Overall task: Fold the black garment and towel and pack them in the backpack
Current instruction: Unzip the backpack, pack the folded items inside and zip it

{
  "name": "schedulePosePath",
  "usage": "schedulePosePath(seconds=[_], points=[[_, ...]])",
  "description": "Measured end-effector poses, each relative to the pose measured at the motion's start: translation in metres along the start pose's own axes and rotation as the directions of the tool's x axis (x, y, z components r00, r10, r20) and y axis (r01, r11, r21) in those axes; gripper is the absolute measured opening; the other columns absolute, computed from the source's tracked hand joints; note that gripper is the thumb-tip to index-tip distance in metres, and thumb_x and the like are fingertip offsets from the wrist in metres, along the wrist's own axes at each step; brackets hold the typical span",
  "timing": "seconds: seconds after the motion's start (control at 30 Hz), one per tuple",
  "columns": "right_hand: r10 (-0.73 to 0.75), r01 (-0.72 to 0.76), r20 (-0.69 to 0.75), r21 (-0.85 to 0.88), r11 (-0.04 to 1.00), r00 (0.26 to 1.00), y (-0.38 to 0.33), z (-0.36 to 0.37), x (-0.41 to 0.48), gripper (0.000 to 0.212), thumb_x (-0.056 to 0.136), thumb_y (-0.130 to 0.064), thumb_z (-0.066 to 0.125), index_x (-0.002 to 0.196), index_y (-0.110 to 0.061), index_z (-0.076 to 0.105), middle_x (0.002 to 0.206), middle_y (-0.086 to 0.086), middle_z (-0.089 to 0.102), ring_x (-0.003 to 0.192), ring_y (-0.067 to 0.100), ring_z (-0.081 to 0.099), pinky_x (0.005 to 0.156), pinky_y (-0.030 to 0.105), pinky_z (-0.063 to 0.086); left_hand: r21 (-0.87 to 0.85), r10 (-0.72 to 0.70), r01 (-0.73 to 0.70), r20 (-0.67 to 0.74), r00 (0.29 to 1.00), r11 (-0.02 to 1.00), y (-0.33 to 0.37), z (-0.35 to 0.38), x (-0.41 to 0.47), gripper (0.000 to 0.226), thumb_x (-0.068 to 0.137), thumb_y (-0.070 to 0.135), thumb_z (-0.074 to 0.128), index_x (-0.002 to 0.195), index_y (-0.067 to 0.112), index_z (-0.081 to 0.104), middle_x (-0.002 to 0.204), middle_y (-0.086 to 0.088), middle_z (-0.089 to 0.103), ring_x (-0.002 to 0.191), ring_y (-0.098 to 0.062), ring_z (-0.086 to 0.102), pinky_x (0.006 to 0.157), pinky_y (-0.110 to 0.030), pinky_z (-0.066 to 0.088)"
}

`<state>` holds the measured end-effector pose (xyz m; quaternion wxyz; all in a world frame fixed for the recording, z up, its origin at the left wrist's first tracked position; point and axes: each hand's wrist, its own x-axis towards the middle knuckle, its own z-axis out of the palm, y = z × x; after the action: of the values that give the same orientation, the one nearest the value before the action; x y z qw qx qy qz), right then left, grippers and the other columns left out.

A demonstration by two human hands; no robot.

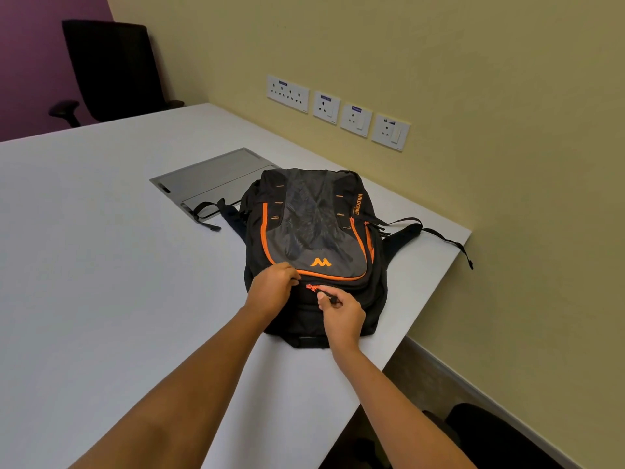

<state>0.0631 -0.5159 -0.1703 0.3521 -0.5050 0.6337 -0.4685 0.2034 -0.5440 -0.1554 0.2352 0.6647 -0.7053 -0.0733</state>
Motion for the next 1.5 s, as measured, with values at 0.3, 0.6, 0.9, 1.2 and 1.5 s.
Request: schedulePosePath(seconds=[0.3, 0.6, 0.9, 1.2, 1.5], points=[[0.069, -0.064, -0.088, 0.053, 0.997, 0.994, 0.016, -0.031, 0.018, 0.014, 0.086, -0.011, 0.066, 0.099, -0.012, 0.073, 0.093, 0.006, 0.07, 0.087, 0.018, 0.066, 0.069, 0.009, 0.044, 0.026, -0.059, 0.058, 0.05, 0.997, 0.998, 0.004, 0.0, 0.01, 0.022, 0.096, 0.016, 0.05, 0.106, 0.01, 0.069, 0.107, -0.006, 0.064, 0.097, -0.024, 0.061, 0.08, -0.031, 0.048], [0.044, -0.053, -0.172, -0.047, 0.997, 0.984, 0.024, -0.089, 0.059, 0.015, 0.085, -0.006, 0.066, 0.099, -0.005, 0.072, 0.096, 0.01, 0.07, 0.083, 0.017, 0.062, 0.069, 0.011, 0.044, 0.085, -0.255, 0.242, 0.213, 0.943, 0.967, 0.001, -0.002, 0.015, 0.021, 0.094, 0.011, 0.051, 0.103, 0.008, 0.07, 0.106, -0.012, 0.065, 0.093, -0.031, 0.062, 0.084, -0.036, 0.051], [0.004, -0.004, -0.104, -0.002, 1.0, 0.995, 0.02, -0.081, 0.061, 0.013, 0.09, -0.009, 0.061, 0.102, -0.01, 0.066, 0.093, -0.002, 0.064, 0.083, 0.005, 0.058, 0.066, 0.002, 0.042, 0.072, 0.006, -0.039, 0.41, 0.912, 0.997, 0.057, 0.001, 0.034, 0.023, 0.09, 0.024, 0.06, 0.112, 0.019, 0.066, 0.119, -0.008, 0.059, 0.112, -0.029, 0.055, 0.093, -0.038, 0.047], [0.028, -0.011, -0.141, 0.119, 0.993, 0.99, 0.031, -0.077, 0.071, 0.014, 0.088, -0.007, 0.062, 0.093, -0.019, 0.064, 0.087, -0.003, 0.066, 0.086, 0.011, 0.065, 0.074, 0.015, 0.05, 0.043, 0.111, -0.14, 0.401, 0.909, 0.989, 0.103, 0.035, 0.054, 0.027, 0.088, 0.023, 0.064, 0.113, 0.014, 0.064, 0.117, -0.009, 0.061, 0.108, -0.027, 0.058, 0.088, -0.037, 0.05], [0.136, -0.126, -0.249, 0.059, 0.99, 0.959, 0.029, -0.061, 0.133, 0.014, 0.09, -0.003, 0.059, 0.1, -0.007, 0.067, 0.101, 0.01, 0.068, 0.088, 0.017, 0.064, 0.062, 0.005, 0.04, -0.087, 0.1, -0.063, 0.539, 0.836, 0.994, 0.097, 0.024, 0.073, 0.015, 0.08, 0.02, 0.072, 0.094, 0.015, 0.069, 0.102, 0.0, 0.068, 0.095, -0.017, 0.062, 0.078, -0.03, 0.047]])
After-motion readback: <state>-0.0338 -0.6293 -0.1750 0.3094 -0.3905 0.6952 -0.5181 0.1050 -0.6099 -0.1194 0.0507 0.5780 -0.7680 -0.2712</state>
